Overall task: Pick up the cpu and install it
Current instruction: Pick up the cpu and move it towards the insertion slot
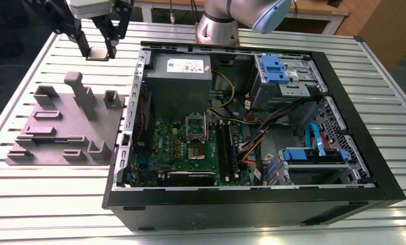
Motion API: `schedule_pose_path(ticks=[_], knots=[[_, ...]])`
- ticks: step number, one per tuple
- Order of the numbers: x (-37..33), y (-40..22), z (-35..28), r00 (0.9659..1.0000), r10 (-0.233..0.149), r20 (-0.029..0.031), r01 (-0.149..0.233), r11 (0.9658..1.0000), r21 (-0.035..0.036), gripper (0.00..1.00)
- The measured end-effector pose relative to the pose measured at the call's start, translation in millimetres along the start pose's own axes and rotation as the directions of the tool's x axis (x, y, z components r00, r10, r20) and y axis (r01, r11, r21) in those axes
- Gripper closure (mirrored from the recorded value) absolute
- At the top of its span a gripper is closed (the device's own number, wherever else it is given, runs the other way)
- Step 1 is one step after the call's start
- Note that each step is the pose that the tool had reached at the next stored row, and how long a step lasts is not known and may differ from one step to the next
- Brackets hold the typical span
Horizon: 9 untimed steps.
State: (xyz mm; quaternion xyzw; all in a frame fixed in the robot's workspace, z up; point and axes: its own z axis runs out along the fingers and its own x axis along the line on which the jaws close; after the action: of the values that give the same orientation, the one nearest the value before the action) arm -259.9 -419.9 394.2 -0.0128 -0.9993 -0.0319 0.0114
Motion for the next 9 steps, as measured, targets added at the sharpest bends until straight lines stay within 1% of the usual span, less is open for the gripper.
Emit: schedule_pose_path(ticks=[5, 9], knots=[[-2.9, 0.1, 0.0, 1.0, 0.0, 0.0001, 0.0, 1.0, 0.0, 0.53], [-3.9, 0.1, -0.1, 1.0, 0.0, 0.0001, 0.0, 1.0, 0.0, 0.53]])
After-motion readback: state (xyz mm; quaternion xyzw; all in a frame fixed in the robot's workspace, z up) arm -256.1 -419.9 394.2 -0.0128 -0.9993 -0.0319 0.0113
